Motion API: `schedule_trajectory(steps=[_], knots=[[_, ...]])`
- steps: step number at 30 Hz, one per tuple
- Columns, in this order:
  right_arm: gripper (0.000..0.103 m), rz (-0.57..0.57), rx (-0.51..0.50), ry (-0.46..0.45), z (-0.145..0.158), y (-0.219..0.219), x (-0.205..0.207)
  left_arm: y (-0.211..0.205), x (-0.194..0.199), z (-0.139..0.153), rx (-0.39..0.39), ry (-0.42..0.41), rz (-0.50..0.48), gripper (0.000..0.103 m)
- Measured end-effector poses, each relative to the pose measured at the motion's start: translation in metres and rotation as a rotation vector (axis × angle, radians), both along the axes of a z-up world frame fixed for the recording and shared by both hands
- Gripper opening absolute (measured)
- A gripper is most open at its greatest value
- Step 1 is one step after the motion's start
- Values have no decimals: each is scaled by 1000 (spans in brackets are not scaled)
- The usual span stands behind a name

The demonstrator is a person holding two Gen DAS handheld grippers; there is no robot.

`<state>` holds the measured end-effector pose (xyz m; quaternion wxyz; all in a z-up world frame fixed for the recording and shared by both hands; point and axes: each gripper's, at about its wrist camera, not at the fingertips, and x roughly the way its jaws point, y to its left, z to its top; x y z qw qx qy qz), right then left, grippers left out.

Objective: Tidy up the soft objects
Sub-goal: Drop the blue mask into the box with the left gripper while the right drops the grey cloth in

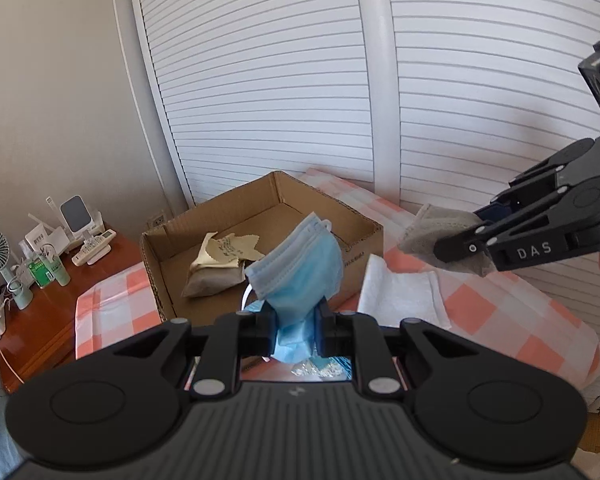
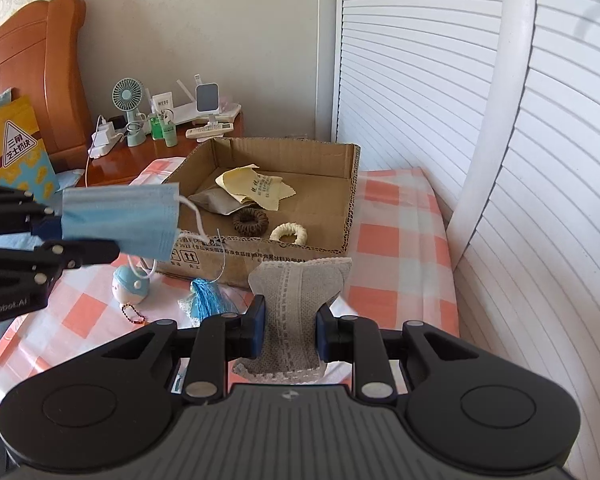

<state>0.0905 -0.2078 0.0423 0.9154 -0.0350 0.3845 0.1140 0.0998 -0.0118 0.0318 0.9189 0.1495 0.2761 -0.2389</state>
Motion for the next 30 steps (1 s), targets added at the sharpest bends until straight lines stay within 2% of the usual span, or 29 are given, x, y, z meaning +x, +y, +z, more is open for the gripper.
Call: schedule_trajectory(steps=[11, 15, 17, 19, 21, 23, 27, 30], knots=[[28, -13, 27, -13, 10, -2, 36, -9, 76, 13, 22, -17, 35, 16], [28, -12, 39, -10, 11, -2, 51, -16, 117, 11, 44, 12, 53, 16], [28, -10, 40, -6, 11, -2, 58, -21, 141, 7, 31, 37, 68, 16], [28, -7, 41, 1, 10, -1, 66, -23, 160, 3, -5, 42, 63, 24], [28, -8, 43, 12, 8, 0, 74, -24, 174, -2, -24, 56, 74, 66], [28, -10, 47, 25, 5, 1, 83, -22, 176, -5, -30, 39, 118, 83], [28, -8, 55, 52, -4, 4, 103, -6, 153, -6, -49, 35, 133, 86], [28, -2, 57, 69, -10, 7, 122, 8, 123, -3, -12, 47, 160, 93]])
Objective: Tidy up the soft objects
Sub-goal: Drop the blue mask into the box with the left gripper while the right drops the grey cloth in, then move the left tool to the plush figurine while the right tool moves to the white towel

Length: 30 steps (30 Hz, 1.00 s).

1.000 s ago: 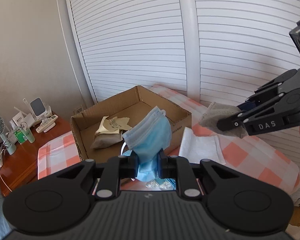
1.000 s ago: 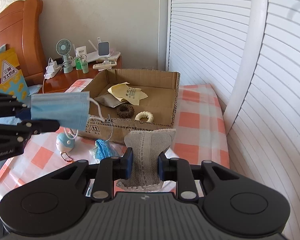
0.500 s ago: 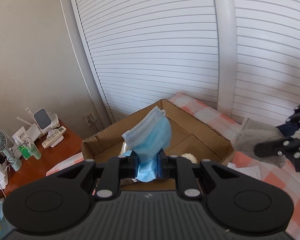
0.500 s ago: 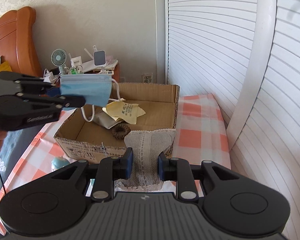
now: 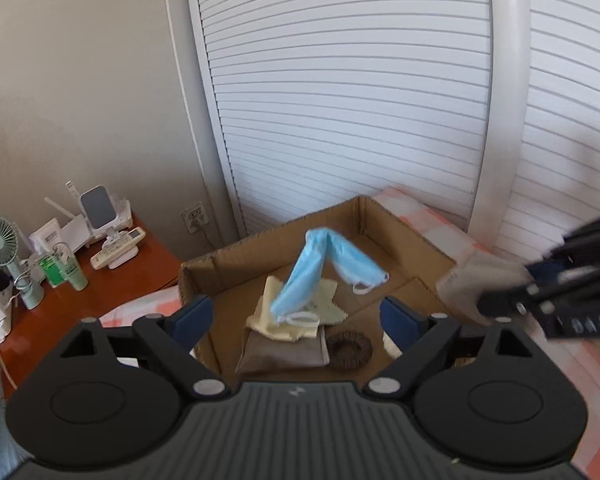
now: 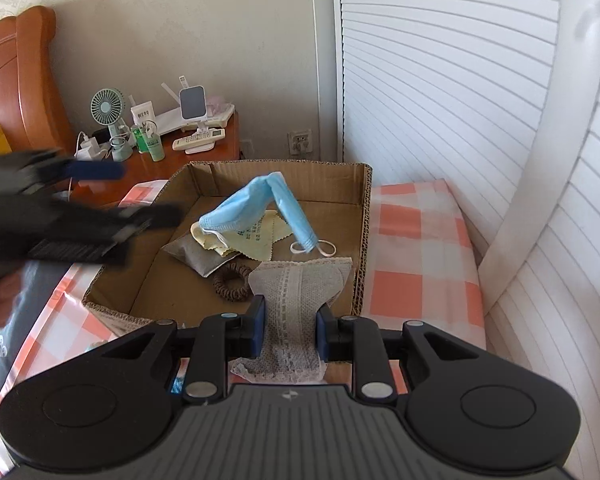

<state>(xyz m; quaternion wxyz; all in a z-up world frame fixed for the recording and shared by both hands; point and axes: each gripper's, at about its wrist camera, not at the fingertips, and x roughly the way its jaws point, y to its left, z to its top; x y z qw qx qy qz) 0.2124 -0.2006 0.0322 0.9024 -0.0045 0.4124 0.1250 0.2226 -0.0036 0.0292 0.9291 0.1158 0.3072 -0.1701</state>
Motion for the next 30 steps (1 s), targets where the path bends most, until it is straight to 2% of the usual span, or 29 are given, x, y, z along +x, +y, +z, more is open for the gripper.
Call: schedule_trajectory(steps=[7, 9, 10, 11, 13, 14, 17, 20, 23, 30], knots=[[29, 22, 71, 59, -11, 18, 69, 24, -51, -5, 34, 43, -24, 95], [33, 27, 86, 78, -15, 27, 90, 27, -57, -10, 40, 54, -18, 95], [48, 29, 87, 77, -18, 31, 99, 29, -60, -13, 46, 55, -14, 95], [70, 17, 77, 79, -20, 34, 106, 30, -63, -16, 54, 55, -11, 95], [80, -10, 47, 50, -21, 40, 113, 33, -66, -20, 62, 57, 4, 95], [80, -9, 44, 46, -21, 41, 113, 35, -69, -22, 60, 60, 6, 95], [86, 5, 51, 54, -19, 41, 104, 40, -76, -23, 33, 64, 17, 95], [94, 11, 42, 21, -12, 41, 85, 43, -85, -22, -3, 61, 30, 95], [100, 16, 39, 2, -5, 37, 60, 43, -99, -20, -6, 42, 53, 95], [103, -19, 0, -48, 4, 18, -5, 42, -135, -19, -26, 17, 121, 101]])
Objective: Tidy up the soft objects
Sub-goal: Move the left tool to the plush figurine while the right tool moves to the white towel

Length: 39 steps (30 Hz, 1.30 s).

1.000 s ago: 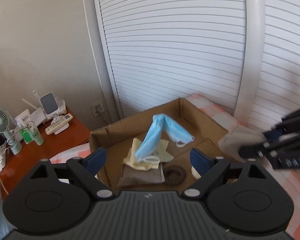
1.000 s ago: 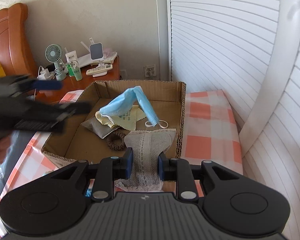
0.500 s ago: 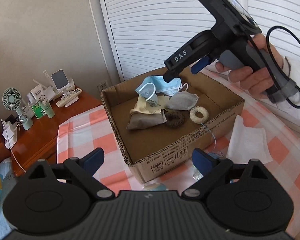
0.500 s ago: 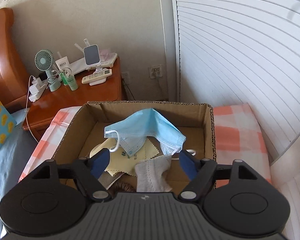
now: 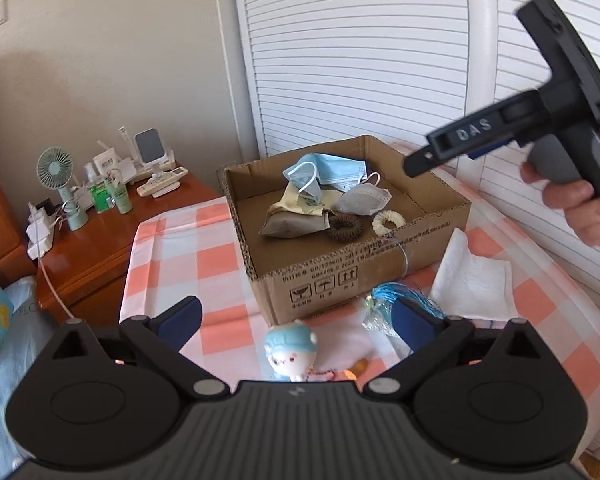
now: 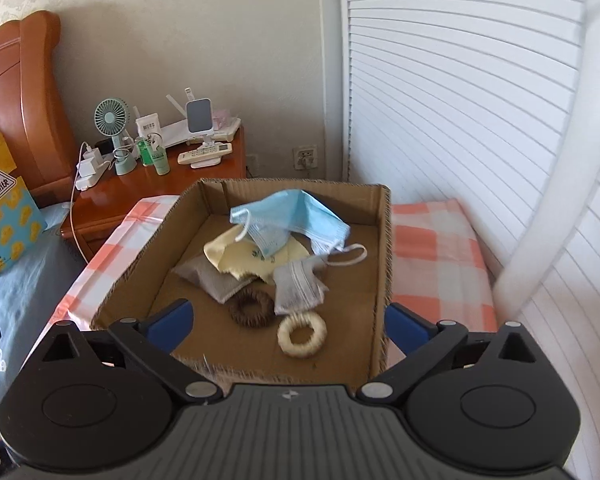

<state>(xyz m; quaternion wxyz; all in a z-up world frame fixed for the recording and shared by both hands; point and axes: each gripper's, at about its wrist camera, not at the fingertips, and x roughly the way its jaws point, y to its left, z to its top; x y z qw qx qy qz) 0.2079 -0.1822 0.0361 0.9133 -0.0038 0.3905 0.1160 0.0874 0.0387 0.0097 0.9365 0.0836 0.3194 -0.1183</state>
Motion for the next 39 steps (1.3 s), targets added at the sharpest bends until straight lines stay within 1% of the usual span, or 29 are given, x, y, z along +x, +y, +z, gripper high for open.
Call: schedule_trajectory(steps=[3, 7, 10, 14, 17, 19, 21, 26, 34, 39], knots=[[103, -36, 6, 19, -8, -11, -16, 0, -14, -2, -15, -16, 34, 101], [103, -92, 7, 70, -29, -23, -27, -2, -28, -7, 5, -47, 82, 101], [103, -126, 25, 124, -50, -27, -26, -1, -32, -12, -18, -33, 89, 101], [103, -172, 8, 167, -76, -21, -16, 2, -36, -17, -41, -16, 87, 101], [103, -194, -34, 168, -91, -13, -11, 5, -37, -19, -49, -9, 91, 101], [103, -188, -33, 180, -99, -11, -11, 7, -38, -22, -52, -4, 98, 101], [103, -201, -55, 184, -105, -11, -12, 10, -37, -24, -54, 0, 106, 101], [103, -221, -80, 195, -115, -18, -23, 13, -35, -28, -65, 15, 109, 101], [103, -245, -170, 171, -121, -28, -56, 11, -34, -32, -68, 25, 103, 101], [103, -249, -161, 177, -120, -36, -73, 10, -31, -36, -58, 37, 103, 101]])
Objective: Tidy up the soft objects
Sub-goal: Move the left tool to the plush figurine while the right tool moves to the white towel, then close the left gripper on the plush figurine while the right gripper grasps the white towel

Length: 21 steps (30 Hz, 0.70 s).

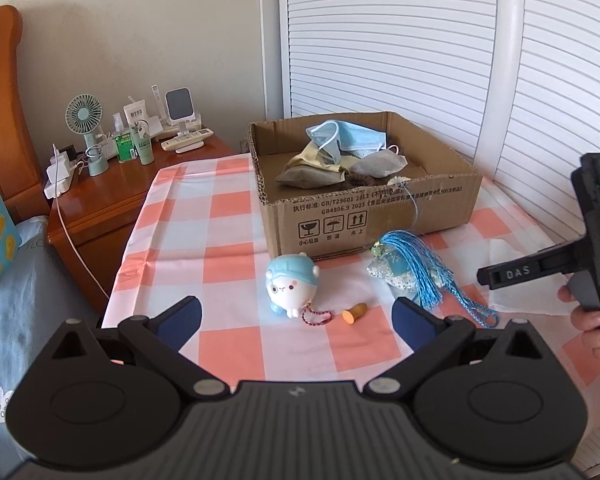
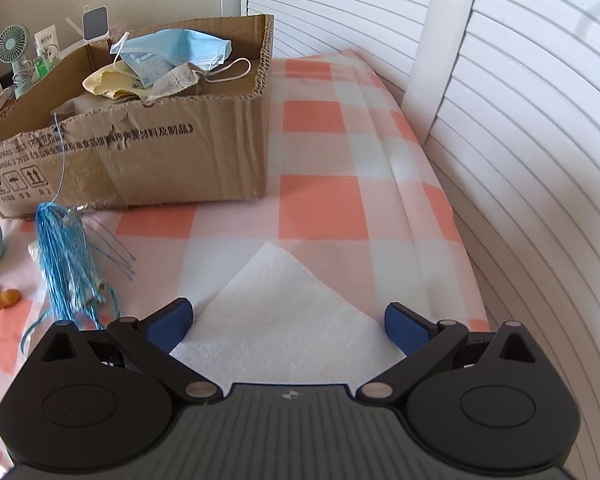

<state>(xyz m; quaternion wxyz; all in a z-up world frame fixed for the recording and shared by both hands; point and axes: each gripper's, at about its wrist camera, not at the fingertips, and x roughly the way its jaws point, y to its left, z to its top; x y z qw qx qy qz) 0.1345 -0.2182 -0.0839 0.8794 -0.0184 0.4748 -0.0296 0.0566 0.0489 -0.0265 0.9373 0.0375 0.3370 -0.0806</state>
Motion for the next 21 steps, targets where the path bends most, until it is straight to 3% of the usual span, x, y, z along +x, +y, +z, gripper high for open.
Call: schedule_trajectory(steps=[7, 13, 16, 18, 21], knots=[[103, 34, 1, 11, 1, -3, -11, -4, 23, -14, 21, 38, 7, 101], [103, 44, 12, 1, 1, -5, -15, -4, 38, -25, 18, 12, 16, 100], [103, 46, 12, -3, 0, -5, -15, -3, 54, -36, 18, 13, 38, 94], [103, 46, 12, -8, 0, -6, -16, 0, 64, -43, -10, 28, 40, 80], [103, 48, 12, -13, 0, -6, -17, 1, 73, -53, -52, 50, 33, 73]])
